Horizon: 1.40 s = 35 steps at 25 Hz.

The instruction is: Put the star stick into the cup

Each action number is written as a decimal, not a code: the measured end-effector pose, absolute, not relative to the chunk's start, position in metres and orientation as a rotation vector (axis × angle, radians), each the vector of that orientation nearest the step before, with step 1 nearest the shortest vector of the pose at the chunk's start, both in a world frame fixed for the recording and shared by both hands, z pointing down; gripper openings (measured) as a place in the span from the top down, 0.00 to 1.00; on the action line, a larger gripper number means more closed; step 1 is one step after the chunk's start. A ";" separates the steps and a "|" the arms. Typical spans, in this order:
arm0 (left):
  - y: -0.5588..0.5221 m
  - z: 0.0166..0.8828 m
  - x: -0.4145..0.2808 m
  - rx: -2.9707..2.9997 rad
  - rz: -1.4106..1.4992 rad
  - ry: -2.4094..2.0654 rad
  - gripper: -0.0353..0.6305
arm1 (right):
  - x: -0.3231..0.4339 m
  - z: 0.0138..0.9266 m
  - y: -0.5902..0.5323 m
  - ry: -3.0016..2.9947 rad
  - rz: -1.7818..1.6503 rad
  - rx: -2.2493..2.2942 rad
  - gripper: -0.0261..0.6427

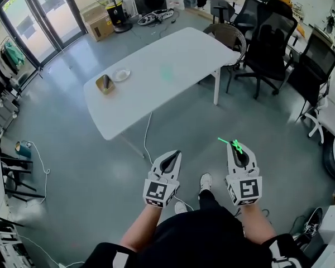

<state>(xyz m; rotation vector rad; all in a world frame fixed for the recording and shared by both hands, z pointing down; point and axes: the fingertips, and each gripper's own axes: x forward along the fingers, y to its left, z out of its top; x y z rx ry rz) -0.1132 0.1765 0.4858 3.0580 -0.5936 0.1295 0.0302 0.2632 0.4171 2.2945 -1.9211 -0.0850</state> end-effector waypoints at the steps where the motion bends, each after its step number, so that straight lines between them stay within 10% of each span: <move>1: 0.171 0.488 -0.105 3.059 0.133 -0.597 0.93 | 0.038 0.418 0.256 -1.932 -0.086 2.290 0.94; 35: 0.016 0.487 0.002 2.965 0.194 -1.025 0.93 | 0.172 0.423 0.074 -2.270 -0.071 2.070 0.93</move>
